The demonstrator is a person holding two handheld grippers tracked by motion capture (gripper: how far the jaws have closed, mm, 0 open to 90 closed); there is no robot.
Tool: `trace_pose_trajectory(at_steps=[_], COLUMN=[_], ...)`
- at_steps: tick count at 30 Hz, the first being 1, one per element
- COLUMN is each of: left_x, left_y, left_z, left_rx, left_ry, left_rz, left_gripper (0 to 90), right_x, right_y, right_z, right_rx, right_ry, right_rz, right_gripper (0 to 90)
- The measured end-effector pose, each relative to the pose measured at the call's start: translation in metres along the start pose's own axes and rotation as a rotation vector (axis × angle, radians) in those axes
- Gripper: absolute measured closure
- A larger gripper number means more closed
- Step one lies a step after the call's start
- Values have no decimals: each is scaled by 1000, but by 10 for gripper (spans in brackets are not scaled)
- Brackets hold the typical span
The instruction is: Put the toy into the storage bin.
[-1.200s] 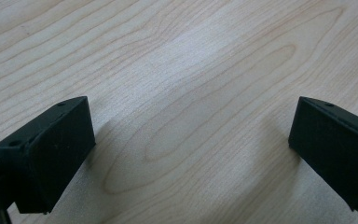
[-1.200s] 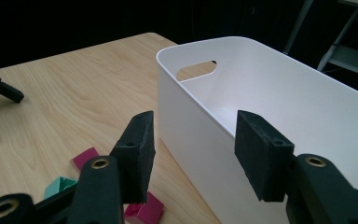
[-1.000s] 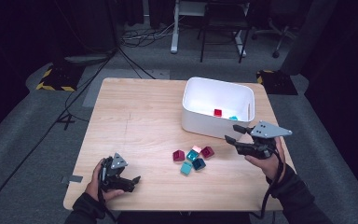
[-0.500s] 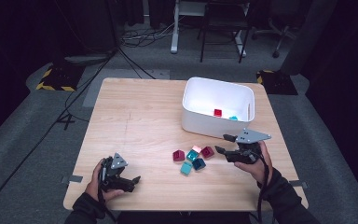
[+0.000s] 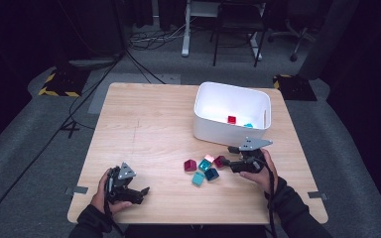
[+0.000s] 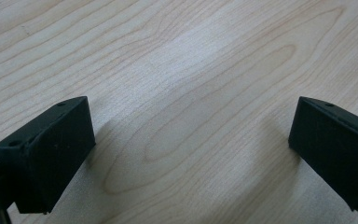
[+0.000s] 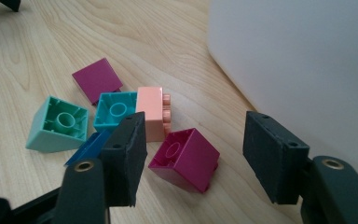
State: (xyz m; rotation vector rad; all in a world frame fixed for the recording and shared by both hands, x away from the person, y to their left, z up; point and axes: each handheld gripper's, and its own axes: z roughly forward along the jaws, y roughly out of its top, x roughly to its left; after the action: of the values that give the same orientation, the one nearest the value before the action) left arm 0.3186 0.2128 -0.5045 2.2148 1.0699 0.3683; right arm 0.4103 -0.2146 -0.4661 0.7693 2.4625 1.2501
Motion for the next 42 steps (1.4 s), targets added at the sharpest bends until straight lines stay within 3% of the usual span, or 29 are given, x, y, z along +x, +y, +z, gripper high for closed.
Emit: trace_pose_trajectory(at_steps=[7, 12, 15, 17, 24, 26, 30, 33, 38, 41, 42], left_x=[0, 0, 0, 0, 0, 0, 0, 0, 0, 0, 0], left_y=[0, 0, 0, 0, 0, 0, 0, 0, 0, 0, 0], left_z=[0, 0, 0, 0, 0, 0, 0, 0, 0, 0, 0], left_rx=[0, 0, 0, 0, 0, -1, -1, 0, 0, 0, 0], left_ry=[0, 0, -1, -2, -2, -2, -1, -2, -1, -2, -3], left_rz=[0, 0, -3, 0, 0, -3, -3, 0, 0, 0, -1], left_gripper=[4, 4, 4, 4, 4, 4, 4, 4, 4, 4, 4], right_x=[-3, -5, -4, -2, 3, 4, 3, 3, -1, -1, -2], right_y=[1, 0, -2, -4, -15, -17, -17, -15, -13, -15, -16], right_z=[11, 22, 23, 22, 19, 19, 22, 28, 37, 39, 38], right_rx=[-3, 51, 49, 59, 76, 82, 94, 102, 84, 90, 96], right_ry=[36, 54, 78, 99, 62, 55, 43, 46, 43, 58, 52], right_rz=[-4, -4, 1, -22, -79, -69, -92, -75, -94, -61, -74], right_gripper=[438, 401, 432, 439, 468, 467, 404, 375, 367, 403, 405])
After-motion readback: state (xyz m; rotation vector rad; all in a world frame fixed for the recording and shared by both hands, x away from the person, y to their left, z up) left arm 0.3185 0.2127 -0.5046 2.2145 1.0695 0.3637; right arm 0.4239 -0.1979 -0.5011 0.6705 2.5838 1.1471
